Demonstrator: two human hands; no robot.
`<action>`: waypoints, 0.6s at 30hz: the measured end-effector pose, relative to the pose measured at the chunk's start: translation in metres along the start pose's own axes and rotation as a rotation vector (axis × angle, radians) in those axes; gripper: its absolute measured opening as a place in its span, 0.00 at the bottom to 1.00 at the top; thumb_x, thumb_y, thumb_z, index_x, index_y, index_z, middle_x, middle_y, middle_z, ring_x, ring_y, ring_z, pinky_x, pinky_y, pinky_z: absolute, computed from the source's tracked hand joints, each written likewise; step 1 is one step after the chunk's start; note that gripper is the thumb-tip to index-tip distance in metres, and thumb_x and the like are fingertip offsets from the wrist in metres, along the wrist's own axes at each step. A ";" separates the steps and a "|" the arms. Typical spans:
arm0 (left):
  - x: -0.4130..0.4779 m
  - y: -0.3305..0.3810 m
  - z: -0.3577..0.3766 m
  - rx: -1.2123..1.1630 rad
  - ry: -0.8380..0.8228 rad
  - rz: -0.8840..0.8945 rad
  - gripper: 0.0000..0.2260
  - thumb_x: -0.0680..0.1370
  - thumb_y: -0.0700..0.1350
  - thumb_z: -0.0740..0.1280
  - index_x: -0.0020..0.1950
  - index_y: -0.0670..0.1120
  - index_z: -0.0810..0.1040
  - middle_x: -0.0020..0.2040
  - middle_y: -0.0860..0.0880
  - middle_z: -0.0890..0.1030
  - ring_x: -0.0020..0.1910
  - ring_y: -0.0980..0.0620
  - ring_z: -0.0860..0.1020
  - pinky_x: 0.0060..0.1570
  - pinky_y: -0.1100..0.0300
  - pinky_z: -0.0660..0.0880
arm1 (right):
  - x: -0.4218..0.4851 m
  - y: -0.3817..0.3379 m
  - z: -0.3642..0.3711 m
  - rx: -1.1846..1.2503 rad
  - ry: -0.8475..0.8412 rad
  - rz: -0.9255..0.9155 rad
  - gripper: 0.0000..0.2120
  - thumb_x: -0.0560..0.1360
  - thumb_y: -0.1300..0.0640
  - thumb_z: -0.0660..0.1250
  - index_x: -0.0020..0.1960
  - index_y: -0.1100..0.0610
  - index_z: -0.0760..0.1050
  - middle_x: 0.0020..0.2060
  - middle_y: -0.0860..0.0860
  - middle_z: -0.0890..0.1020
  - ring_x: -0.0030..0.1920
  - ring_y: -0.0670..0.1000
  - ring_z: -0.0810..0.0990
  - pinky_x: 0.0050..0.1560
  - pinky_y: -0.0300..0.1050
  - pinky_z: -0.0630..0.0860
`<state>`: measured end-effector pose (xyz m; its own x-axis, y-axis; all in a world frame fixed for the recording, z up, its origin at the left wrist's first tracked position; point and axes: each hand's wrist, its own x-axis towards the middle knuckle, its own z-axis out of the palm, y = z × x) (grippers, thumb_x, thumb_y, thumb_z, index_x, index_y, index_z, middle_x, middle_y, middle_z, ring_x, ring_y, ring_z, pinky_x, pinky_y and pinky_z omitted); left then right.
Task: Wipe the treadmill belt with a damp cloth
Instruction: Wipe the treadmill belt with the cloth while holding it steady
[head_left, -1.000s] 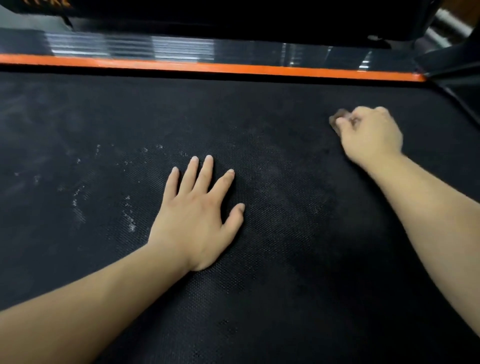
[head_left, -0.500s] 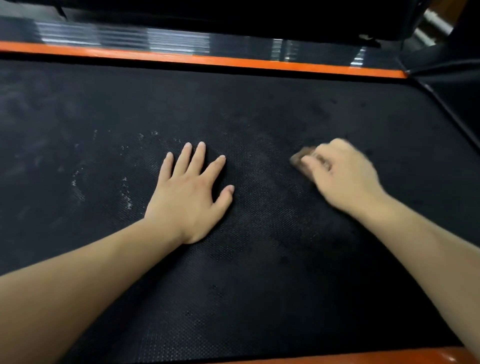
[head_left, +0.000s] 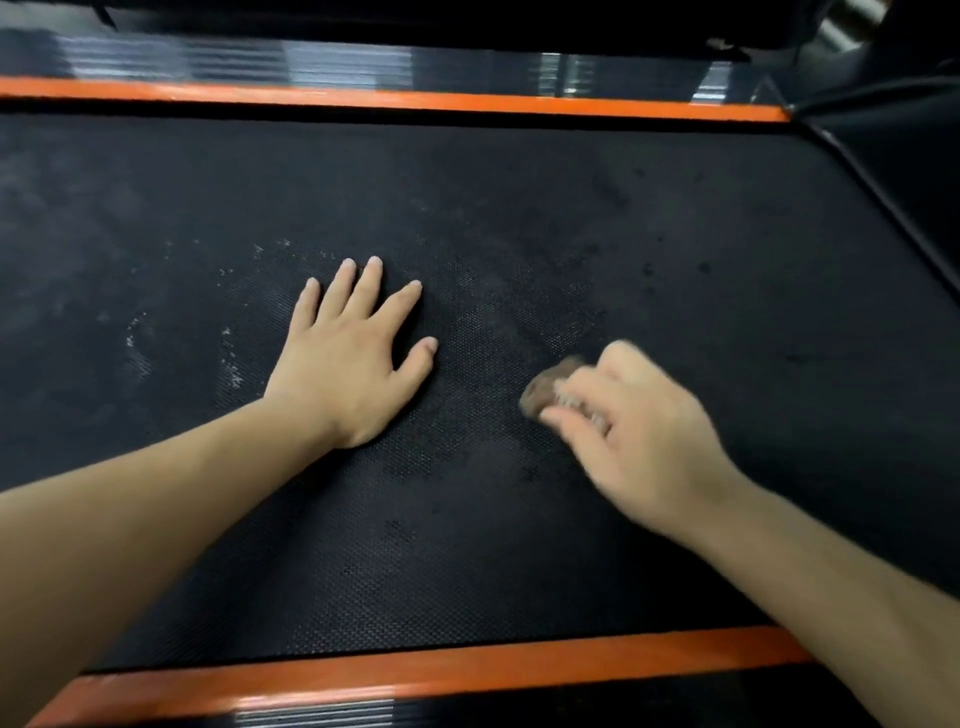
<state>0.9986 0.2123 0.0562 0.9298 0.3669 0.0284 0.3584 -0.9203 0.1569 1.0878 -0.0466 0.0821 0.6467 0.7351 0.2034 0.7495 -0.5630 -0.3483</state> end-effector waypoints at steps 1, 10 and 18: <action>0.000 0.001 0.000 0.006 -0.001 0.000 0.35 0.78 0.68 0.42 0.82 0.56 0.56 0.84 0.45 0.52 0.83 0.45 0.46 0.80 0.43 0.43 | -0.007 0.000 -0.003 0.015 -0.033 -0.061 0.11 0.76 0.42 0.64 0.44 0.49 0.74 0.39 0.47 0.68 0.36 0.53 0.73 0.36 0.47 0.74; -0.002 0.001 -0.001 -0.001 -0.011 -0.009 0.34 0.78 0.67 0.43 0.82 0.56 0.56 0.84 0.45 0.51 0.83 0.46 0.45 0.80 0.45 0.42 | -0.024 0.010 -0.015 0.071 -0.078 -0.042 0.14 0.74 0.39 0.61 0.44 0.49 0.75 0.39 0.47 0.69 0.38 0.54 0.75 0.39 0.50 0.75; 0.001 -0.001 -0.003 -0.011 -0.020 -0.006 0.34 0.78 0.68 0.43 0.82 0.56 0.57 0.84 0.45 0.51 0.83 0.46 0.45 0.80 0.44 0.42 | -0.037 0.028 -0.024 0.043 -0.029 0.019 0.13 0.75 0.42 0.65 0.45 0.52 0.79 0.40 0.49 0.71 0.39 0.54 0.75 0.39 0.49 0.74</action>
<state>0.9987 0.2136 0.0589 0.9293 0.3694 0.0078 0.3629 -0.9166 0.1680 1.0879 -0.0985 0.0865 0.6556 0.7357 0.1701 0.7303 -0.5605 -0.3905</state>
